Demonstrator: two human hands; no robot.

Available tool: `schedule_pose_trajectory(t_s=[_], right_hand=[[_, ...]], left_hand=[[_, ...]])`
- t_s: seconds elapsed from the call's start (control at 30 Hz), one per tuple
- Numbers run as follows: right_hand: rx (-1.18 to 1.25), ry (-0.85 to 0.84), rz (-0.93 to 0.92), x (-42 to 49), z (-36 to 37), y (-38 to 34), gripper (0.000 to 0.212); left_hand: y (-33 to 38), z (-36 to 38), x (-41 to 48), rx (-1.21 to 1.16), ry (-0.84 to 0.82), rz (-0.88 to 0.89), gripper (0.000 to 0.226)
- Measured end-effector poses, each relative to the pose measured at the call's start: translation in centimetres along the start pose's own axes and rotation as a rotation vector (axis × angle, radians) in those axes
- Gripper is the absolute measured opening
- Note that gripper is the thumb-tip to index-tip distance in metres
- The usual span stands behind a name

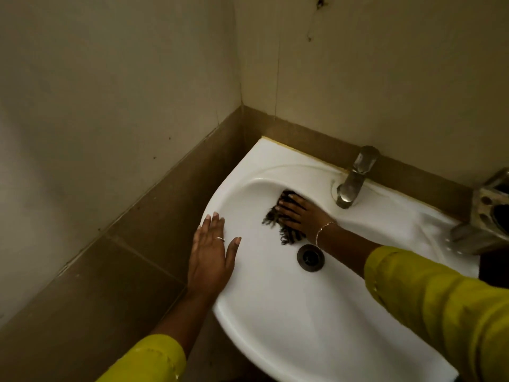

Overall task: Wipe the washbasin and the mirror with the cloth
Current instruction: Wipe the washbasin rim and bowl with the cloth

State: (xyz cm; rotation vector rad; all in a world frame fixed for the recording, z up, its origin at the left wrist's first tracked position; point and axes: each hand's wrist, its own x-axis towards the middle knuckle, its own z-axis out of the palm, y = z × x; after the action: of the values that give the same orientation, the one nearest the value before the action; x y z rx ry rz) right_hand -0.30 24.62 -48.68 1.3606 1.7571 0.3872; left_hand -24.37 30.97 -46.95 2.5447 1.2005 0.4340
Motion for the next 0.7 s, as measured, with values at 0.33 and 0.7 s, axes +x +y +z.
schedule_pose_trajectory(t_s=[0.33,0.7], right_hand=[[-0.229,-0.111,-0.130,-6.0,4.0,-1.9,0.072],[0.680,-0.197,0.093,-12.7,6.7,-5.1,0.105]], left_hand=[[0.1,-0.2,0.0,-0.023,0.033,0.009,0.095],[0.1,0.4,0.1,0.051,-0.007,-0.001,0.067]])
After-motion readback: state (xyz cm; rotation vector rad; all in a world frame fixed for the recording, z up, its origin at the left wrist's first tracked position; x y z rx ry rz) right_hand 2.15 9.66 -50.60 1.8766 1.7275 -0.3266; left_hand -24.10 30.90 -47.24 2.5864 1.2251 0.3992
